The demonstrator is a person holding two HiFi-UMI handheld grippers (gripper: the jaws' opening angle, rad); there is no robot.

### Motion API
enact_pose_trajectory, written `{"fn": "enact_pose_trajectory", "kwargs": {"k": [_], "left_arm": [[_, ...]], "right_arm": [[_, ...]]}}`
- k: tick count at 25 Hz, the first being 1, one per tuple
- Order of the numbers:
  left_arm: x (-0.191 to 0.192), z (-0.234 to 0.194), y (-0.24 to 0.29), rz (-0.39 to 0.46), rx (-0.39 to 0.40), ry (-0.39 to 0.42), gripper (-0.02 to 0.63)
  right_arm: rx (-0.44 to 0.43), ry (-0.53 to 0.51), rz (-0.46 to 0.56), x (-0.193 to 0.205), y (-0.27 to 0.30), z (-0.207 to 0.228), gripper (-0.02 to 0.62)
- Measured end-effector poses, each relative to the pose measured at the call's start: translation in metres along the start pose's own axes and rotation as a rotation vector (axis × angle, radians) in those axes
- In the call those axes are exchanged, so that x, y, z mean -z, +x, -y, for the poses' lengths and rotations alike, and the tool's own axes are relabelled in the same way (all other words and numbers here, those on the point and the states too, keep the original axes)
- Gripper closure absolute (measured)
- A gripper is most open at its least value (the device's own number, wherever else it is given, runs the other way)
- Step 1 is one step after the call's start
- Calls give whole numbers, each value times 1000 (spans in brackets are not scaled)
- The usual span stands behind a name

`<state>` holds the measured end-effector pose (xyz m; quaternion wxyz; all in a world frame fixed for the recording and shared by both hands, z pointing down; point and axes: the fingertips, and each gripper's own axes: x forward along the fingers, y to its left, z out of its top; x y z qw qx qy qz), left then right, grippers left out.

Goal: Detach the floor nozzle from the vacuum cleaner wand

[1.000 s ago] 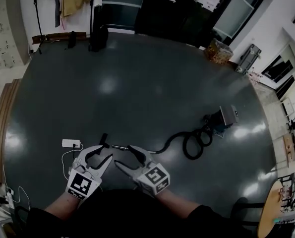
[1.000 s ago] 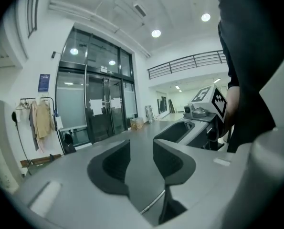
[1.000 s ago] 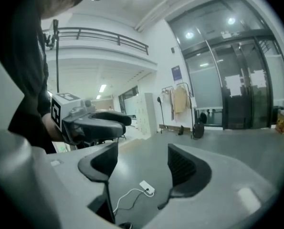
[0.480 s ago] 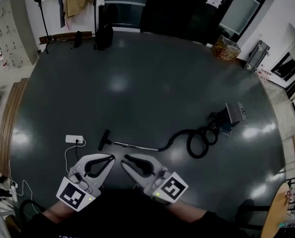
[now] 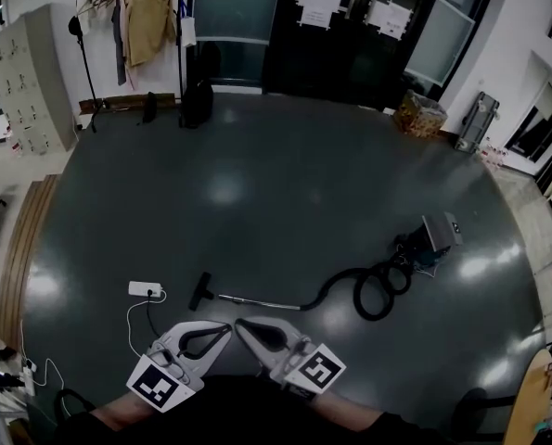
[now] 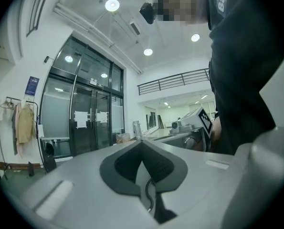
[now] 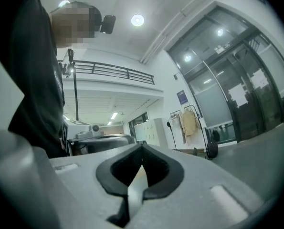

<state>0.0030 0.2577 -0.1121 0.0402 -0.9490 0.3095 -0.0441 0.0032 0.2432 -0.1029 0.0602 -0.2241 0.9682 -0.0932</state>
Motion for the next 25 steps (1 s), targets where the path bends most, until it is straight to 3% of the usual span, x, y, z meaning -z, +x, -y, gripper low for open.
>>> {"fn": "enact_pose_trajectory", "kwargs": {"k": [9, 13, 25], "left_arm": [[4, -1, -1, -4, -7, -7, 604], [3, -2, -3, -9, -8, -1, 604], [5, -6, -5, -11, -11, 10, 604]], "right_arm": [[34, -17, -3, 3, -3, 6, 594], [11, -26, 38, -6, -1, 3, 594], [-2, -21, -24, 0, 3, 1, 594]]}}
